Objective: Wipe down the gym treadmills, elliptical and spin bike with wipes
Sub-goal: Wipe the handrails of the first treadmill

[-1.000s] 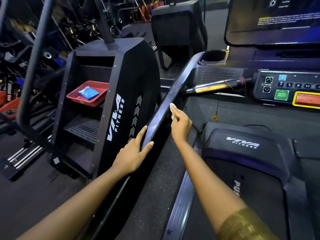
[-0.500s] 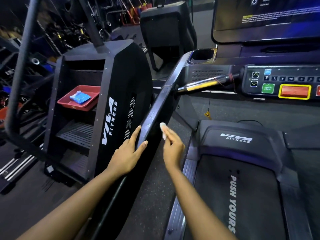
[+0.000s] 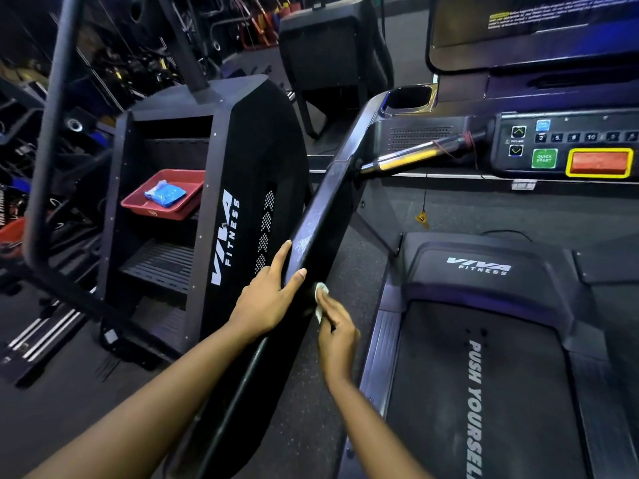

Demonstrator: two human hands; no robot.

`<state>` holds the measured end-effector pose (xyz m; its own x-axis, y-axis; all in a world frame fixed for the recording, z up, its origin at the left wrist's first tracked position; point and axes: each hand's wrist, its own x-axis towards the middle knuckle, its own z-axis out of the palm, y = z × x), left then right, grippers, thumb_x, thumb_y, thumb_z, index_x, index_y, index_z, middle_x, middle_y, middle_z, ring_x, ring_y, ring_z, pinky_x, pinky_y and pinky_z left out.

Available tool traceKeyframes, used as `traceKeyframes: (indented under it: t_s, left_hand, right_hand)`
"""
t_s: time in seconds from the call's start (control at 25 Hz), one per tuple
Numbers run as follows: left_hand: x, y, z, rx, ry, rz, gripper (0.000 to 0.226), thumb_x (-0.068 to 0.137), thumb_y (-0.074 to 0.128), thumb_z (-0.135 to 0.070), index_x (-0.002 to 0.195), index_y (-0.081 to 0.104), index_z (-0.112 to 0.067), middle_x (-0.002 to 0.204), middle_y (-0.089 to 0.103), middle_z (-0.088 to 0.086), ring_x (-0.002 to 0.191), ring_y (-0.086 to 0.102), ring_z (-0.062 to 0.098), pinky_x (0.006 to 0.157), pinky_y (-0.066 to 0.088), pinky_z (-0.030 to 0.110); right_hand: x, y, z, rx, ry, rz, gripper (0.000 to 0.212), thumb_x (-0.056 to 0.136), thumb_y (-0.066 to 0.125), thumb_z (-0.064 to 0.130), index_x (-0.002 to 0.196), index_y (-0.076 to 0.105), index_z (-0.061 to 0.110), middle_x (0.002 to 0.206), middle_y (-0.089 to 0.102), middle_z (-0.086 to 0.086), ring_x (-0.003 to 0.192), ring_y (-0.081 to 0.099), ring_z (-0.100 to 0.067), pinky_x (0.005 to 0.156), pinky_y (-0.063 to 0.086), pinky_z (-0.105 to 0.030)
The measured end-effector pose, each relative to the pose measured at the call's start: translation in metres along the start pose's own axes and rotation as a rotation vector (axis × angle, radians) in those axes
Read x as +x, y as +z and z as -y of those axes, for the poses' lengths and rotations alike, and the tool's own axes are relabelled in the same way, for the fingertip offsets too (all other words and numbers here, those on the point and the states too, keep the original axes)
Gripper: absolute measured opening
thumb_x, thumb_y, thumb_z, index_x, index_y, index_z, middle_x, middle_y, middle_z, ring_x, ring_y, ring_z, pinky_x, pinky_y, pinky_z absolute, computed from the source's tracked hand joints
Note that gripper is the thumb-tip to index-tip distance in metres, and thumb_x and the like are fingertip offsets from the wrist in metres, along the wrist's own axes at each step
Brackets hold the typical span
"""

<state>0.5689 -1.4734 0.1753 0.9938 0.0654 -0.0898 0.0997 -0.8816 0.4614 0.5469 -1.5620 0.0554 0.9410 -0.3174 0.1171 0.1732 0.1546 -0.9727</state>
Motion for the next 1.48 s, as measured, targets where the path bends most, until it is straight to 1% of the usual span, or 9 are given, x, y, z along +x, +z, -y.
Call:
traceKeyframes:
  t_s: [0.08,0.24,0.36,0.64,0.84,1.0,1.2,1.36,1.48]
  left_hand:
    - [0.0,0.0,0.001,-0.003,0.0,0.005,0.062,0.094,0.035,-0.057,0.147,0.005,-0.047,0.143,0.045,0.003,0.128,0.045,0.028,0.107,0.032,0.042]
    - [0.001,0.001,0.003,-0.019,-0.011,0.008,0.062,0.092,0.034,-0.061,0.145,0.003,-0.05,0.141,0.047,0.002,0.127,0.046,0.03,0.107,0.034,0.046]
    - [0.001,0.001,0.002,-0.018,-0.015,0.008,0.062,0.092,0.034,-0.059,0.146,0.004,-0.049,0.142,0.045,0.002,0.128,0.044,0.031,0.107,0.033,0.045]
    - [0.003,0.001,0.002,-0.013,0.003,-0.009,0.062,0.094,0.036,-0.056,0.147,0.007,-0.044,0.138,0.049,0.006,0.126,0.046,0.03,0.105,0.034,0.042]
    - [0.0,-0.003,-0.001,-0.032,-0.008,0.033,0.064,0.094,0.036,-0.055,0.149,0.006,-0.041,0.139,0.047,0.013,0.125,0.046,0.034,0.105,0.035,0.045]
    - [-0.007,-0.015,0.005,-0.097,0.021,0.06,0.066,0.095,0.038,-0.052,0.15,0.004,-0.037,0.146,0.041,0.011,0.134,0.039,0.029,0.109,0.031,0.044]
    - [-0.047,-0.026,0.027,-0.123,0.093,0.178,0.063,0.098,0.04,-0.041,0.151,0.007,-0.029,0.152,0.031,0.007,0.14,0.029,0.017,0.113,0.02,0.024]
    - [-0.071,-0.015,0.036,-0.08,0.066,0.157,0.075,0.085,0.034,-0.069,0.148,0.001,-0.043,0.153,0.029,0.002,0.14,0.028,0.018,0.115,0.022,0.037]
    - [-0.076,-0.014,0.031,-0.045,0.044,0.087,0.063,0.094,0.034,-0.057,0.147,0.002,-0.047,0.149,0.034,0.0,0.137,0.034,0.02,0.112,0.026,0.04]
  right_hand:
    - [-0.013,-0.008,0.007,0.03,-0.008,0.041,0.036,0.083,0.052,-0.017,0.111,0.065,0.002,0.115,0.064,-0.001,0.106,0.057,0.007,0.094,0.042,-0.011]
    - [0.045,-0.01,0.002,0.022,0.111,-0.11,0.041,0.087,0.046,-0.015,0.115,0.064,0.01,0.118,0.064,-0.003,0.103,0.059,0.001,0.086,0.042,-0.003]
    - [0.071,0.006,-0.002,0.095,0.218,-0.12,0.036,0.088,0.045,-0.014,0.117,0.061,-0.001,0.12,0.06,-0.01,0.098,0.061,0.002,0.081,0.041,0.0]
    - [0.004,0.008,-0.005,0.141,0.206,-0.119,0.029,0.086,0.05,-0.015,0.11,0.063,-0.007,0.113,0.062,-0.004,0.094,0.058,0.015,0.083,0.043,-0.005]
    - [-0.034,-0.007,0.015,0.06,0.138,-0.001,0.035,0.083,0.052,-0.018,0.108,0.066,0.001,0.11,0.064,0.0,0.097,0.057,0.015,0.09,0.043,-0.008]
    - [0.028,-0.013,0.039,-0.027,0.089,-0.03,0.039,0.087,0.046,-0.014,0.115,0.065,0.006,0.115,0.063,0.003,0.1,0.056,0.009,0.085,0.04,-0.002]
    - [0.07,0.013,0.055,-0.109,0.041,-0.028,0.039,0.088,0.042,-0.016,0.12,0.059,-0.003,0.123,0.06,-0.015,0.111,0.057,-0.023,0.075,0.036,0.006]
    - [0.031,0.014,0.051,-0.089,-0.082,-0.064,0.033,0.085,0.052,-0.014,0.113,0.064,-0.001,0.116,0.063,-0.005,0.109,0.059,-0.012,0.086,0.043,-0.005]
    - [-0.02,0.009,0.048,-0.113,-0.183,0.006,0.032,0.084,0.056,-0.011,0.113,0.065,0.001,0.116,0.062,0.001,0.111,0.054,0.002,0.092,0.04,-0.006]
